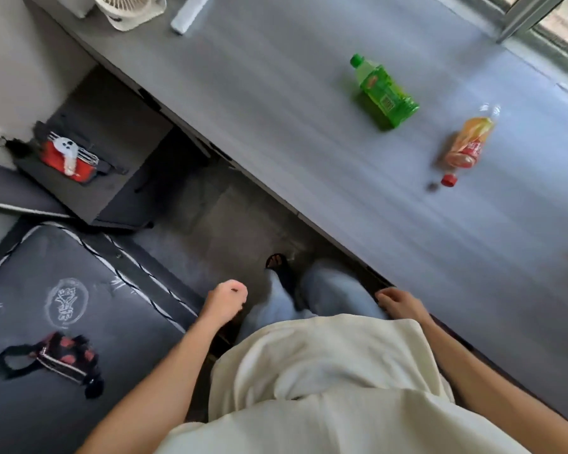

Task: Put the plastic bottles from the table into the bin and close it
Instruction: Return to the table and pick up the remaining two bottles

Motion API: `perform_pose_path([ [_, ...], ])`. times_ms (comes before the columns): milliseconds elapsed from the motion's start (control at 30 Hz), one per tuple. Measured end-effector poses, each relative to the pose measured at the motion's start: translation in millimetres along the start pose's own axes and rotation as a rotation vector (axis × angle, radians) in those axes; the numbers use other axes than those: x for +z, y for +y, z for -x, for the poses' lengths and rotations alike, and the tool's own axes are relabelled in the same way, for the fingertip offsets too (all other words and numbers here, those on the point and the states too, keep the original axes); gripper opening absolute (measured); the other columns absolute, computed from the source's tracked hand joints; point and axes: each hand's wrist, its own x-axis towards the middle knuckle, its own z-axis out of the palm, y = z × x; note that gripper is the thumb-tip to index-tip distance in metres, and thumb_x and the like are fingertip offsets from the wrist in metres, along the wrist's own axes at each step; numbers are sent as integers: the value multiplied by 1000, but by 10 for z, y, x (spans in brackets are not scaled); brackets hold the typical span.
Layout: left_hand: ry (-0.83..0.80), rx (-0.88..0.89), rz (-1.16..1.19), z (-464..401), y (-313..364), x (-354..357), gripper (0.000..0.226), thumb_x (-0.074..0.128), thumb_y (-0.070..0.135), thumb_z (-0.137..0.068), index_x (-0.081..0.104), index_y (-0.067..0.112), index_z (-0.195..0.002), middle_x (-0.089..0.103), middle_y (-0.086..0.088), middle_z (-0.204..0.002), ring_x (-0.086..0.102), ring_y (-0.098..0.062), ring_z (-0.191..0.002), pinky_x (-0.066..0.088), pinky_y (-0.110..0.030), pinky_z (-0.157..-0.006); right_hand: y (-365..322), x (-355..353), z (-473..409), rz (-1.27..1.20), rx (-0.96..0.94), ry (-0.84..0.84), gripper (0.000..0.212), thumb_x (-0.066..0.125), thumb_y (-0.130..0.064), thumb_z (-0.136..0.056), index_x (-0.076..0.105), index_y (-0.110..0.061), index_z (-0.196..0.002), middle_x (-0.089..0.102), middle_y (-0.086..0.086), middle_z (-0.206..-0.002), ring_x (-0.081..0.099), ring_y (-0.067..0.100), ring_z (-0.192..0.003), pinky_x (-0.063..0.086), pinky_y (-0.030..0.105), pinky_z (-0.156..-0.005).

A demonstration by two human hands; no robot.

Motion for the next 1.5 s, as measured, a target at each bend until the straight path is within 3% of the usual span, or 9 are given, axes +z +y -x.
perform_pose_path([
  [200,-33,250,-253,-369,1142,-360,21,52,40,-94,70,34,-102,75,8,-102,70,-19,-101,57,-43,-94,249,72,212,-229,130,63,11,59,-34,-95,69,-34,-96,73,-6,-102,65,16,-94,50,33,-84],
  [400,-64,364,-414,-498,2041,-316,23,56,39,-93,69,35,-111,72,14,-102,67,-10,-96,50,-24,-73,-56,-360,26,-435,97,219,15,56,-31,-97,69,-27,-102,76,-2,-96,73,11,-78,56,35,-80],
  [567,-11,569,-506,-692,3095,-246,25,63,28,-92,69,26,-117,75,7,-108,69,-16,-105,54,-34,-95,-529,-1234,-291,-593,-2,450,19,58,-30,-93,69,-29,-108,75,-3,-95,73,10,-81,58,35,-76],
  [667,46,754,-605,-846,3801,-185,36,69,23,-90,67,18,-125,71,-3,-122,65,-22,-117,51,-40,-103,-815,-1797,-560,-622,-31,621,30,61,-29,-89,66,-23,-118,72,-1,-99,70,13,-85,55,33,-72],
  [900,167,1076,-848,-1206,5101,98,73,75,24,-81,48,9,-148,47,-15,-152,40,-34,-144,30,-41,-123,-1207,-2568,-1335,-544,106,800,86,68,-49,-76,35,-15,-148,46,8,-146,48,27,-132,46,45,-102],
  [1033,164,1104,-1207,-1441,5332,278,90,77,30,-80,32,14,-157,31,-14,-164,23,-35,-155,19,-51,-126,-1281,-2607,-1640,-541,173,767,100,68,-57,-72,27,-14,-151,44,10,-147,45,31,-135,44,48,-105],
  [1167,236,1157,-1397,-1565,5349,384,84,73,24,-81,34,14,-155,37,-13,-158,26,-34,-152,14,-58,-126,-1330,-2554,-1811,-520,225,772,103,71,-58,-73,22,-16,-153,42,8,-150,42,32,-137,42,49,-106],
  [1367,278,1127,-1429,-1652,5342,419,61,75,27,-74,51,15,-128,58,-13,-125,53,-35,-118,35,-51,-113,-1353,-2480,-1880,-418,277,819,91,71,-53,-77,30,-16,-150,49,9,-143,44,34,-130,46,51,-96],
  [1500,150,986,-1161,-1627,5198,305,60,76,43,-74,51,13,-120,57,-14,-116,57,-37,-110,51,-46,-89,-1282,-2442,-1733,-433,223,822,68,69,-41,-73,45,-21,-134,63,6,-122,60,33,-109,51,44,-84],
])
